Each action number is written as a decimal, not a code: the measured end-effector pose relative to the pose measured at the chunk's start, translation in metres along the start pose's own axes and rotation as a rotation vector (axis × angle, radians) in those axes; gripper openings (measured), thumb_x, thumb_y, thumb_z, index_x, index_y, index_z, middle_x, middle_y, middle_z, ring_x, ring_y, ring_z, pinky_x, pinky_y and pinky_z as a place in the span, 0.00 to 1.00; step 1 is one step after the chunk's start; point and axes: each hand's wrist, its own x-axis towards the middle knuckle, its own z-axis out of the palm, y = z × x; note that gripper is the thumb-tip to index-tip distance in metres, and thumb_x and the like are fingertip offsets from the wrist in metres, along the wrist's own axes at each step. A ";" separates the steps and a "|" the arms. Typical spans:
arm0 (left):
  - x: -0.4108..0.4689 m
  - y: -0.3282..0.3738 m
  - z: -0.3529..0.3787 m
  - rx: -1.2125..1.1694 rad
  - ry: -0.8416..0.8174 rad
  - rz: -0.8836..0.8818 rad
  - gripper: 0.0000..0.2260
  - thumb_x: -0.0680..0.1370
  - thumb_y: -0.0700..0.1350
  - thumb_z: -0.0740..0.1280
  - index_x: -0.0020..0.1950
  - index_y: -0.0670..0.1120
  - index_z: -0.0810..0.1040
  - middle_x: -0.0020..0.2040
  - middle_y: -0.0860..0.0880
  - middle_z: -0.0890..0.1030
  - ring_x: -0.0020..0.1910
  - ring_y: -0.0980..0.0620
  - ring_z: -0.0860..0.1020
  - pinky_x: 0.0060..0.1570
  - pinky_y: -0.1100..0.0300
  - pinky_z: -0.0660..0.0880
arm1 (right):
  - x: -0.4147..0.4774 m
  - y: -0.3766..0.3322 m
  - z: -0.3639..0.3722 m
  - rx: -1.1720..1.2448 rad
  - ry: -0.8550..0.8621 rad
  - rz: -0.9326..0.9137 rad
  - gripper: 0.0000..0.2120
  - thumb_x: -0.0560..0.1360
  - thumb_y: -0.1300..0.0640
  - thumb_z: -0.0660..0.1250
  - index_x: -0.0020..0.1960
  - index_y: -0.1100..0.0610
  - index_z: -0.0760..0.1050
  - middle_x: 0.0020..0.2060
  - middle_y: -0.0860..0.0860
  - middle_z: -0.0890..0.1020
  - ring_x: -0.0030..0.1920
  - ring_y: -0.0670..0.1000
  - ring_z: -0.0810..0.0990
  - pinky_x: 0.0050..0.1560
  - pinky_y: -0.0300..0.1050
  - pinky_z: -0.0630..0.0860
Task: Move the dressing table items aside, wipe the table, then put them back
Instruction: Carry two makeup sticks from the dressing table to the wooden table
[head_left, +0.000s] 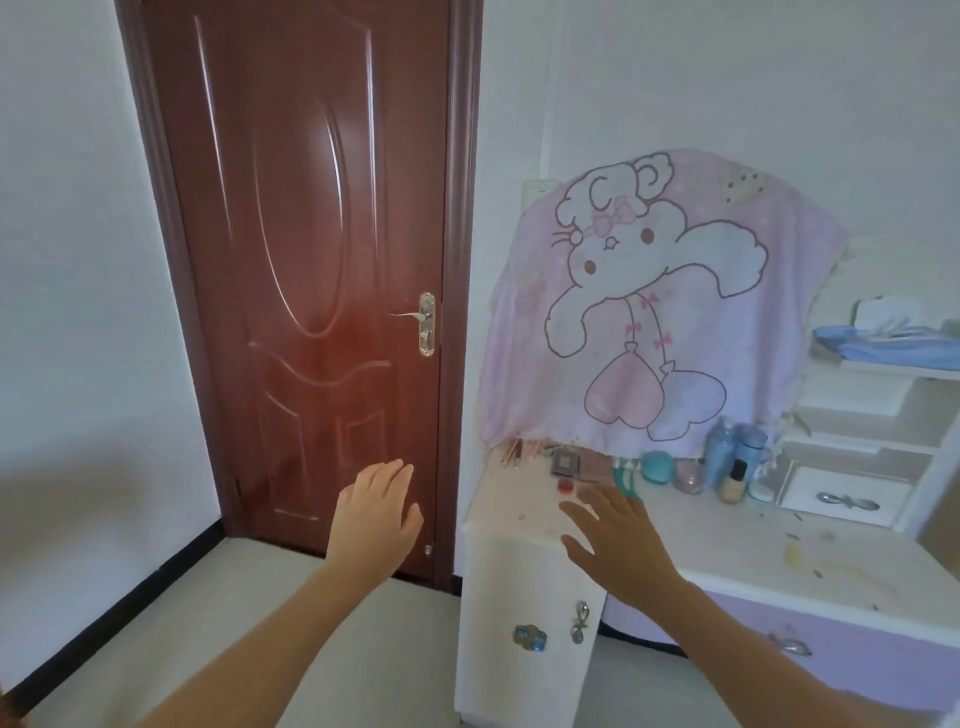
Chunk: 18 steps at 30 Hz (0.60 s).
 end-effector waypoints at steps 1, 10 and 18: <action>0.004 -0.001 0.017 0.010 -0.043 0.026 0.15 0.67 0.46 0.68 0.50 0.41 0.82 0.49 0.47 0.83 0.48 0.47 0.82 0.39 0.53 0.79 | 0.004 0.004 0.013 0.002 -0.036 0.006 0.18 0.68 0.46 0.56 0.44 0.52 0.81 0.41 0.51 0.83 0.43 0.53 0.83 0.41 0.48 0.79; 0.088 -0.001 0.151 -0.025 -0.200 0.067 0.17 0.61 0.48 0.70 0.46 0.43 0.83 0.45 0.49 0.84 0.42 0.50 0.83 0.33 0.58 0.79 | 0.068 0.063 0.121 0.051 -0.236 0.116 0.18 0.67 0.45 0.53 0.40 0.48 0.81 0.33 0.43 0.81 0.36 0.45 0.82 0.33 0.39 0.78; 0.181 0.011 0.245 -0.087 -0.347 -0.048 0.14 0.66 0.46 0.66 0.48 0.42 0.83 0.48 0.47 0.83 0.45 0.47 0.83 0.36 0.54 0.79 | 0.150 0.124 0.212 0.283 -0.389 0.233 0.16 0.78 0.51 0.58 0.64 0.54 0.72 0.58 0.49 0.77 0.59 0.52 0.74 0.60 0.47 0.71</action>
